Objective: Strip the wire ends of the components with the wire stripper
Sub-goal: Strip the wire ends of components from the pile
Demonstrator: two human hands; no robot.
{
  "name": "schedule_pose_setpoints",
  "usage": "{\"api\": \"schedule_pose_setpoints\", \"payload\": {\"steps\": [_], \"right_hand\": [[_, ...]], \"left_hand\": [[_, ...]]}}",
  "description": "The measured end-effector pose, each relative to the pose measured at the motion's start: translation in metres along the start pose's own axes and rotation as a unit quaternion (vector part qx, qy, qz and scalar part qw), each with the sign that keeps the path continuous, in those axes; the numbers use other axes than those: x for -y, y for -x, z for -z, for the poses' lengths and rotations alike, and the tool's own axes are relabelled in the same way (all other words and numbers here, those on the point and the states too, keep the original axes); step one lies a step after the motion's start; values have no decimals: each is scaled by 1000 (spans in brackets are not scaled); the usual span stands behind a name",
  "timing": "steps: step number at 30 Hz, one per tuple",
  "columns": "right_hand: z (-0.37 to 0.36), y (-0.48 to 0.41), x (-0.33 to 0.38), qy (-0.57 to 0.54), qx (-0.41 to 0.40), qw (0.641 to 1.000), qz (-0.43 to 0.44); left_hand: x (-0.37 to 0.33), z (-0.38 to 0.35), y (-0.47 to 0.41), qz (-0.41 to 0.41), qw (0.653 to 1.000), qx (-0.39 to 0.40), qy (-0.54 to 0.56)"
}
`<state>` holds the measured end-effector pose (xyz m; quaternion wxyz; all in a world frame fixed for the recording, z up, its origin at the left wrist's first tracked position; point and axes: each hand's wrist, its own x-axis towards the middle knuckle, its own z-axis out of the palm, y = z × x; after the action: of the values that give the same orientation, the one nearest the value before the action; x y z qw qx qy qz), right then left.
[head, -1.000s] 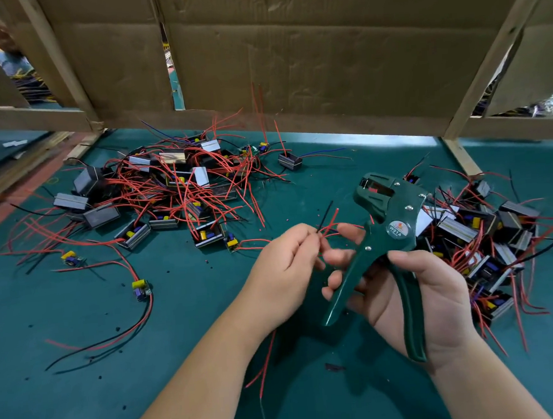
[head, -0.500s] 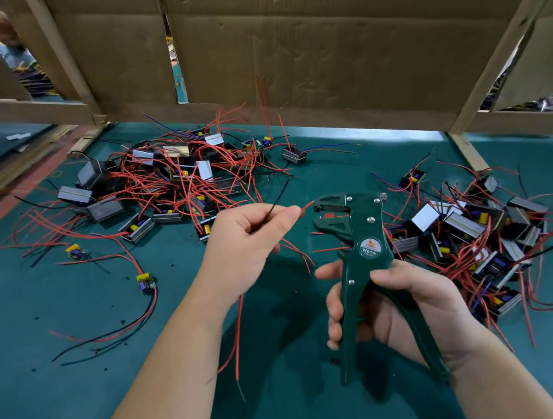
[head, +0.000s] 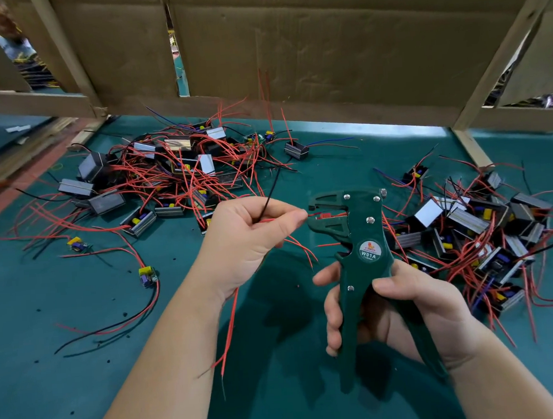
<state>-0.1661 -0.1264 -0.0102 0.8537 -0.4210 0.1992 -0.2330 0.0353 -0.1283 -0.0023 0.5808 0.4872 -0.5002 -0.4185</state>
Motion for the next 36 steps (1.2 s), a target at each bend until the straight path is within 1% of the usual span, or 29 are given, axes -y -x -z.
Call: {"api": "schedule_pose_setpoints", "payload": {"steps": [4,11,19,32,36], "right_hand": [[1,1,-1,13,1,1000,3],[4,1,-4,37,-24,999,0],[5,2,-3,62,-32,998,-3],[7,3,-5,60,-29,998,-13],[6,2,-5,63,-40,997,-14]], "left_hand": [[-1,1,1,-3,1000,0,-1],[-2,3,2,15,1000,16,8],[0,7,1,17,999,30,14],[0,10,1,16,999,50,-1],[1,12,0,14,998,52,-14]]}}
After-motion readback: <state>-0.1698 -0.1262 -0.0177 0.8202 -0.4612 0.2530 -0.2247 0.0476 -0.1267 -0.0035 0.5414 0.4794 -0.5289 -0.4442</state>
